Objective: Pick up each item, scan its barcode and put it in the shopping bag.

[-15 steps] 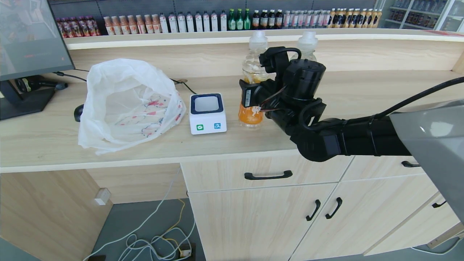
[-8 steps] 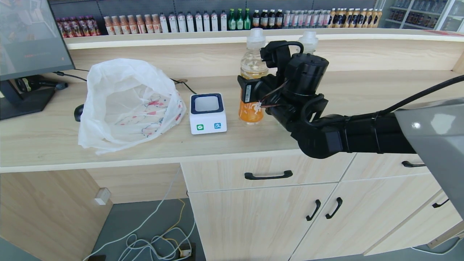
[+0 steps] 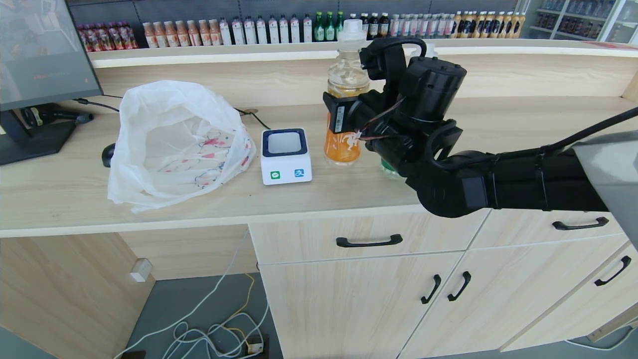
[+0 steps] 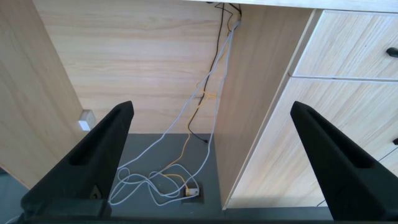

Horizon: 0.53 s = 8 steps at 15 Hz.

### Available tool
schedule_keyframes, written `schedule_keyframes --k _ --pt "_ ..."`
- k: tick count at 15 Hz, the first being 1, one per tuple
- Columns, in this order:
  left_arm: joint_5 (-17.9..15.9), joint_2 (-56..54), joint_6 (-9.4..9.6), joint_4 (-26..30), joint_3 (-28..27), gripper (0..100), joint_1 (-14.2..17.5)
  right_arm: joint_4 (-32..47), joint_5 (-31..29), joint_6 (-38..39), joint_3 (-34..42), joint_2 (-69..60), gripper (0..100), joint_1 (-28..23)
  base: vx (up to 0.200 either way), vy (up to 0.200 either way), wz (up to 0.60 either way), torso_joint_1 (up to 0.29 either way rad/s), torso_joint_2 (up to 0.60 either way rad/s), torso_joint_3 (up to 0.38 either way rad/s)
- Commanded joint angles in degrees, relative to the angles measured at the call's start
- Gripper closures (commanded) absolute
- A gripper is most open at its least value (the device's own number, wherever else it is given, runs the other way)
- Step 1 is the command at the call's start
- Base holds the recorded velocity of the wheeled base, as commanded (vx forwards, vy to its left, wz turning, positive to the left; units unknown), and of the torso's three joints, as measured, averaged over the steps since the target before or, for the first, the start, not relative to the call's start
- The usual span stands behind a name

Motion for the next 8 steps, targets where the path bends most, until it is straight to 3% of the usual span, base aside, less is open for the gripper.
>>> schedule_keyframes --k 1,8 --pt "0.00 0.07 -0.04 0.00 0.00 0 0.00 -0.12 -0.06 -0.04 1.92 -2.62 100 0.64 0.000 0.000 0.00 0.000 0.00 0.000" --pt "0.09 -0.02 -0.04 0.00 0.00 0 0.00 -4.25 -1.47 -0.13 15.72 -12.29 100 4.85 0.000 0.000 0.00 0.000 0.00 0.000"
